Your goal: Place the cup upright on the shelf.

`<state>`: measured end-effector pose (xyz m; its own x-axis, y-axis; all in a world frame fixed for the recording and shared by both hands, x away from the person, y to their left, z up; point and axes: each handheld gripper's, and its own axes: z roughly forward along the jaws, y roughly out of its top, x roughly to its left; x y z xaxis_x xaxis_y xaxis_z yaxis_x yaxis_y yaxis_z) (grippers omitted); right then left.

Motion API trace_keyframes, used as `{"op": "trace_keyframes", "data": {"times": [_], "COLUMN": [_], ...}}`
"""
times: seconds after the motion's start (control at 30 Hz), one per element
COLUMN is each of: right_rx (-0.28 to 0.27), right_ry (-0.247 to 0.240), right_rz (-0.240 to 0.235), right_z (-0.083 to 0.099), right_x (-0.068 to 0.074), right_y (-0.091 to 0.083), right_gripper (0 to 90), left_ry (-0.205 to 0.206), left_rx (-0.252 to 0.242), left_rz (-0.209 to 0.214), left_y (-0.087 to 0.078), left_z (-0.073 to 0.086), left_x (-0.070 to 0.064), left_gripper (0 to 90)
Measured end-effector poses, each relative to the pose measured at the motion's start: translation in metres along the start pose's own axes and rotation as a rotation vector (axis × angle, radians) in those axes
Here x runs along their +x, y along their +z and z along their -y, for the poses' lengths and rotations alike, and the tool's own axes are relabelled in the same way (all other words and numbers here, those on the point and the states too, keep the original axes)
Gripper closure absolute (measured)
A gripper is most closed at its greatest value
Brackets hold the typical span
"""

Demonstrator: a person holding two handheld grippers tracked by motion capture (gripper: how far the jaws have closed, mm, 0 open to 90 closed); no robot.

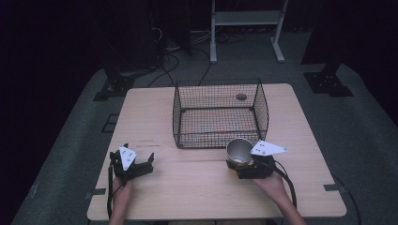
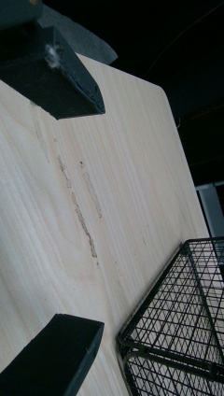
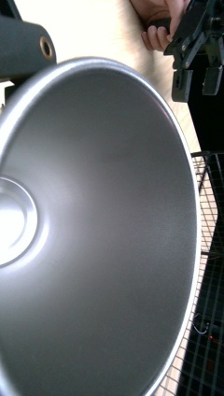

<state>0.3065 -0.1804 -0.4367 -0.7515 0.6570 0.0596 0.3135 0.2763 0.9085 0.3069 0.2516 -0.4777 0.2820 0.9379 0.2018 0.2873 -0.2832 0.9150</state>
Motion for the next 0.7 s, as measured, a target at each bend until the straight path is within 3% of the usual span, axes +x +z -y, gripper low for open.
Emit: {"op": "trace_keyframes", "data": {"times": [0.3, 0.4, 0.57, 0.7], "right_rx": [0.007, 0.015, 0.020, 0.012], "right_ry": [0.011, 0.022, -0.022, -0.010], "right_rz": [-0.077, -0.112, -0.126, -0.174], "right_z": [-0.028, -0.035, -0.053, -0.064], "right_x": [-0.015, -0.019, -0.020, -0.025], "right_y": [-0.017, -0.018, -0.018, -0.016], "right_gripper": [14.9, 14.9, 14.9, 14.9], "left_ry": [-0.001, 0.001, -0.003, -0.004], "left_rx": [0.000, 0.000, 0.000, -0.002], "left_rz": [0.000, -0.001, 0.000, 0.002], "left_y": [0.000, 0.000, 0.000, 0.000], "left_z": [0.000, 0.000, 0.000, 0.000], "left_x": [0.000, 0.000, 0.000, 0.001], "left_gripper": [0.0, 0.0, 0.0, 0.0]}}
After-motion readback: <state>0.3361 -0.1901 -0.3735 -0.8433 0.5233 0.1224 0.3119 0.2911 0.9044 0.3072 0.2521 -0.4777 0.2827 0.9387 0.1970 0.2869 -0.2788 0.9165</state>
